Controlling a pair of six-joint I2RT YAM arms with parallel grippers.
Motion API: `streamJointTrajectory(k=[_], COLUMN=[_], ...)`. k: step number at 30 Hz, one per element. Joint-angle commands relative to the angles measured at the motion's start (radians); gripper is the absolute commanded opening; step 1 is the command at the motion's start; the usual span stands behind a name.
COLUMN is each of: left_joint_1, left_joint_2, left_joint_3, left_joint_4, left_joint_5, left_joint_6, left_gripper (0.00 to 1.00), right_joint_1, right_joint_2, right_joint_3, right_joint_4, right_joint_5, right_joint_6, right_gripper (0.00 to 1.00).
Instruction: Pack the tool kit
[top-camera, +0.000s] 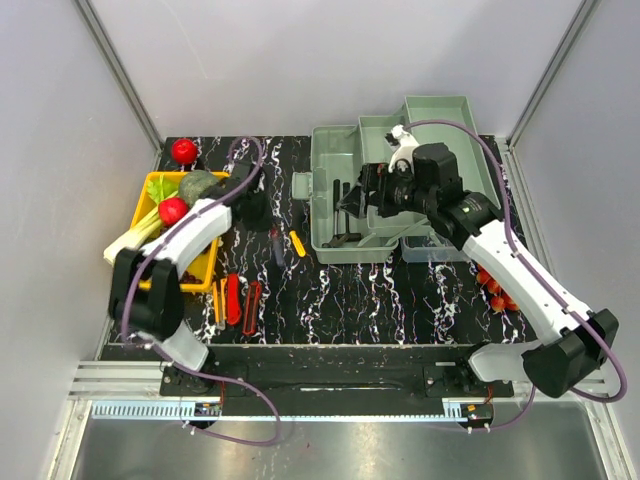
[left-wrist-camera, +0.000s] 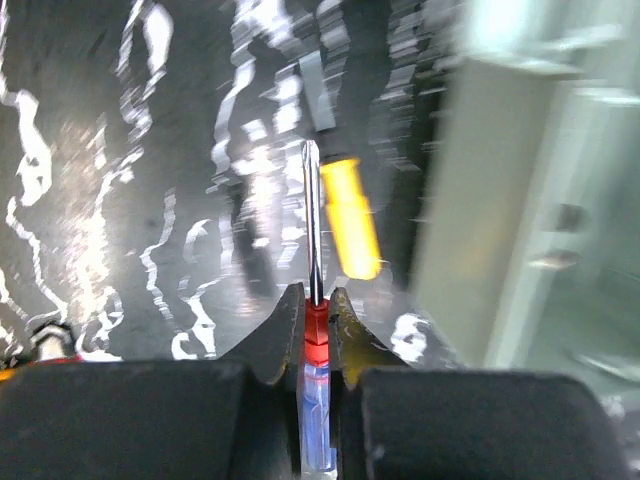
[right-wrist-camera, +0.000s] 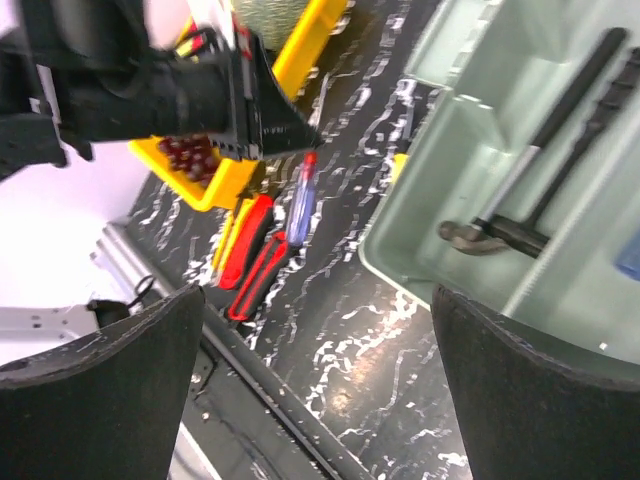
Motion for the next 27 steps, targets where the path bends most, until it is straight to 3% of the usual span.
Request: streamJointTrajectory(k=[1, 8, 13, 17, 22, 27], left_joint_1=[-0.003, -0.018, -0.034, -0.040, -0.043, -0.043], left_joint_2=[-0.254, -0.389, -0.464, -0.498, -0.500, -0.480], left_joint_3=[0.091, 0.084, 0.061, 0.053, 0.059, 0.090], left_joint_4=[0.143, 0.425, 0.547, 0.599, 0.636, 0.605], left_joint_5=[0.258, 0.624, 0.685, 0.708, 0.718, 0.715], left_joint_6=[0.058, -0.083, -0.146, -0.184, -0.224, -0.195], left_gripper=[0.00, 0.00, 0.00, 0.00, 0.00, 0.03], right_joint_1=[0.033, 0.133, 0.145, 0.145, 0.145, 0.145], right_joint_2=[0.015, 0.087, 0.058, 0.035, 0.039, 0.035], right_joint_3=[-0.015, 0.009, -0.055, -0.067, -0.063, -0.054], right_joint_4=[0.181, 0.327, 0.545, 0.582, 0.602, 0.601], right_joint_5=[-0.204, -0.256, -0.264, -0.261, -0.329, -0.312], right_joint_6=[0.068, 0.152, 0.244, 0.246, 0.232, 0.234], right_gripper=[1.00, 0.96, 0.91, 0.81, 0.60, 0.14])
